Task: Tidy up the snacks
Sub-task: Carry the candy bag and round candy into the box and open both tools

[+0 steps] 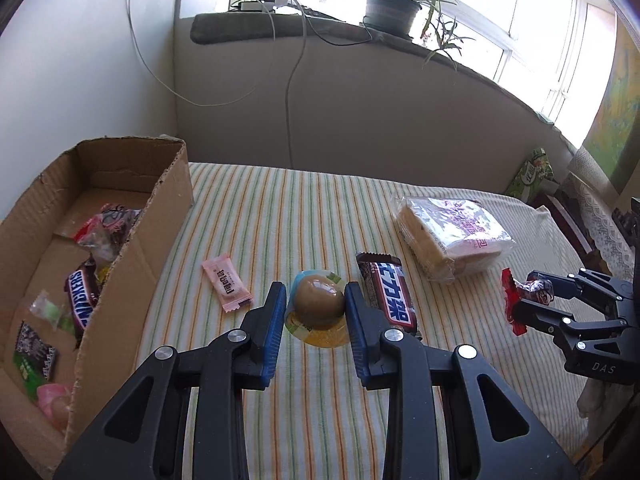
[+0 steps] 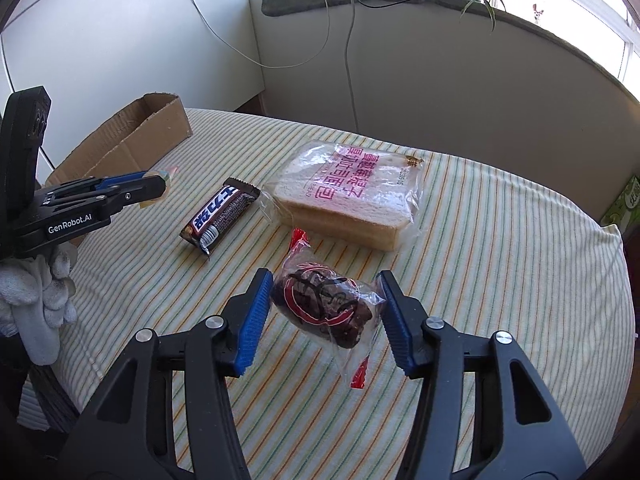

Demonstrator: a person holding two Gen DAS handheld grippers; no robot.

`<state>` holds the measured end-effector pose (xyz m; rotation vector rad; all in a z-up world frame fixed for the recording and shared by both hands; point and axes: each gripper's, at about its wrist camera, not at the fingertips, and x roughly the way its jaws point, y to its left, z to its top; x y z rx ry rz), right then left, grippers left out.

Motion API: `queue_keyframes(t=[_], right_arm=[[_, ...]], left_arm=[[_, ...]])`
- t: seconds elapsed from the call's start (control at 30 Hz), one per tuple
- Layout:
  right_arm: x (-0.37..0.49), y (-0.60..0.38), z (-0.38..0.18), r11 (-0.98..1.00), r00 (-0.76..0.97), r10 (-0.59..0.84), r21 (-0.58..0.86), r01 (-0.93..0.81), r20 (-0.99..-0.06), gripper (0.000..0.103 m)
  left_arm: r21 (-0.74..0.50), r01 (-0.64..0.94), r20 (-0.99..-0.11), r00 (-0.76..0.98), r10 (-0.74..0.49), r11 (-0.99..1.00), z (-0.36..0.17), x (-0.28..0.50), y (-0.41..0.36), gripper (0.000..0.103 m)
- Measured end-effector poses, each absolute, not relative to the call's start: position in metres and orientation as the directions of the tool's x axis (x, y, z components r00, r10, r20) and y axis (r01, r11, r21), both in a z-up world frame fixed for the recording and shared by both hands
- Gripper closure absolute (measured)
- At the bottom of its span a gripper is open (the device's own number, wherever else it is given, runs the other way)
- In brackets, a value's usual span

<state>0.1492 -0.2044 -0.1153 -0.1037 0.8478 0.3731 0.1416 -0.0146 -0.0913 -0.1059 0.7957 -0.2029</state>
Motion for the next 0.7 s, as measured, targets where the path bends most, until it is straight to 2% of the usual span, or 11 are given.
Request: queue_keyframes(t=[0.7], right_arm=[[0.130, -0.123, -0.065, 0.875, 0.631, 0.377, 0.037, -0.483, -0.678, 0.047]], left_arm=[[-0.161, 0.069, -0.596, 0.789, -0.153, 0.984, -0.049, 0.081, 0.050, 0.075]])
